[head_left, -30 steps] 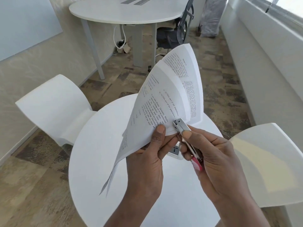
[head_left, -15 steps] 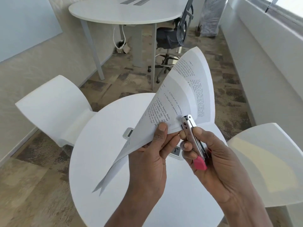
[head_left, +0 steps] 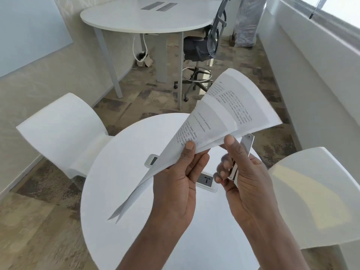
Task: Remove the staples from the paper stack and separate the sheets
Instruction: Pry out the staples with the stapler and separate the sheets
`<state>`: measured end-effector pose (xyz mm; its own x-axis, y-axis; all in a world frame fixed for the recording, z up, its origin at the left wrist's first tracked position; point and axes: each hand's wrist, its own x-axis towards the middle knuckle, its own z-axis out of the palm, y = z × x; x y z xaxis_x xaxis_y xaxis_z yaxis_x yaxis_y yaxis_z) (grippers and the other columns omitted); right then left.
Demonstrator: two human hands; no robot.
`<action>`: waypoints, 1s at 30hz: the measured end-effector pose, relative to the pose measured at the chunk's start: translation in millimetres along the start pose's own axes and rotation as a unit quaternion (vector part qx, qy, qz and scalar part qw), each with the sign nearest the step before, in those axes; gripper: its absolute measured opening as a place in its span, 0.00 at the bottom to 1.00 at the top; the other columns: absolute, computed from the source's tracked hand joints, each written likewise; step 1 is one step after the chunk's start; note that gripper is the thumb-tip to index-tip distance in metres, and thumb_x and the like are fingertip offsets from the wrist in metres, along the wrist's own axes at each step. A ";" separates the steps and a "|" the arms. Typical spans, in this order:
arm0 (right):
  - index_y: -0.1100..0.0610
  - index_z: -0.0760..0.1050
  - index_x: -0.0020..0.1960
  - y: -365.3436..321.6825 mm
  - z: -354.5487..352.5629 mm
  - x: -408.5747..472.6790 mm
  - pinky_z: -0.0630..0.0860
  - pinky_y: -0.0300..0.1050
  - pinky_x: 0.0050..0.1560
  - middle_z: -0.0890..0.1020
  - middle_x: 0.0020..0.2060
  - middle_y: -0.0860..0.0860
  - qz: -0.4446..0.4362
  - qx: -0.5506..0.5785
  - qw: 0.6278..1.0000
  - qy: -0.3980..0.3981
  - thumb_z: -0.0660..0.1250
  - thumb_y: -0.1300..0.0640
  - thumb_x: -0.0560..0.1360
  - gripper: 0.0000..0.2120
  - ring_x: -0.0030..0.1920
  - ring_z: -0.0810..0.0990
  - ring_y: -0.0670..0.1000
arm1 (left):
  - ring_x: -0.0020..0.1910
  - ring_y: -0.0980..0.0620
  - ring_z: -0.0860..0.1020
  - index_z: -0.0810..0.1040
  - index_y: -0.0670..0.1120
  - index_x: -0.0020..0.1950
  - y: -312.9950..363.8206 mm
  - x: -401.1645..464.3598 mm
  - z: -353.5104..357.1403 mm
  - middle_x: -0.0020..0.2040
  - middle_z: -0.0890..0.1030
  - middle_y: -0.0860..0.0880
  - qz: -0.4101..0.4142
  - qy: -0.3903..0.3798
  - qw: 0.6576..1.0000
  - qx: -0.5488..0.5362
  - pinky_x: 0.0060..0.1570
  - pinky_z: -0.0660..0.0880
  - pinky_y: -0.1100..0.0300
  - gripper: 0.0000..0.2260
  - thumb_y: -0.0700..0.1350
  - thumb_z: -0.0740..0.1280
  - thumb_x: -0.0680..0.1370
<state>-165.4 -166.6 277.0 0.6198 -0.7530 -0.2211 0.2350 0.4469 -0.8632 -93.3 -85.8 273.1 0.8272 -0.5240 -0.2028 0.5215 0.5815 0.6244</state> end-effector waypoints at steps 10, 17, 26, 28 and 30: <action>0.53 0.87 0.42 -5.4 14.5 11.6 0.72 0.38 0.30 0.86 0.42 0.51 -0.003 0.019 1.000 -0.003 0.76 0.58 0.69 0.03 0.24 0.70 0.46 | 0.49 0.47 0.86 0.85 0.44 0.53 8.8 2.8 -5.3 0.52 0.86 0.42 -0.065 -0.024 0.997 0.023 0.41 0.82 0.62 0.12 0.42 0.72 0.70; 0.54 0.85 0.35 -11.7 22.0 16.7 0.71 0.39 0.27 0.85 0.38 0.52 -0.009 0.046 0.998 0.038 0.77 0.61 0.69 0.05 0.22 0.70 0.47 | 0.37 0.51 0.86 0.87 0.46 0.44 31.0 -24.1 -22.5 0.39 0.87 0.45 -0.040 -0.100 0.950 0.293 0.36 0.79 0.67 0.13 0.51 0.77 0.64; 0.54 0.86 0.37 -5.7 27.6 10.6 0.72 0.38 0.27 0.83 0.37 0.53 -0.005 0.047 0.999 0.028 0.76 0.62 0.70 0.05 0.23 0.70 0.47 | 0.53 0.58 0.79 0.81 0.41 0.61 29.7 11.0 -14.7 0.58 0.83 0.48 0.442 -0.065 0.658 0.606 0.54 0.78 0.64 0.21 0.43 0.79 0.71; 0.54 0.86 0.39 -4.5 29.7 9.0 0.71 0.39 0.28 0.83 0.38 0.53 -0.009 0.039 0.999 0.018 0.76 0.61 0.70 0.03 0.24 0.70 0.47 | 0.48 0.56 0.82 0.84 0.40 0.58 28.6 17.6 -12.1 0.54 0.86 0.46 0.461 -0.083 0.646 0.603 0.50 0.80 0.62 0.15 0.40 0.77 0.72; 0.55 0.86 0.40 -3.7 30.7 8.7 0.72 0.38 0.28 0.83 0.39 0.54 -0.013 0.032 0.999 0.011 0.76 0.61 0.70 0.02 0.25 0.70 0.48 | 0.43 0.54 0.83 0.85 0.39 0.55 29.3 21.4 -12.8 0.50 0.87 0.46 0.468 -0.094 0.650 0.591 0.45 0.80 0.65 0.12 0.37 0.76 0.73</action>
<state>-137.9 -160.0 292.2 0.5971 -0.7743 -0.2096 0.2987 0.4571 -0.8378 -57.6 -72.0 277.4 0.5684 -0.4172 0.7091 -0.8089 -0.1260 0.5743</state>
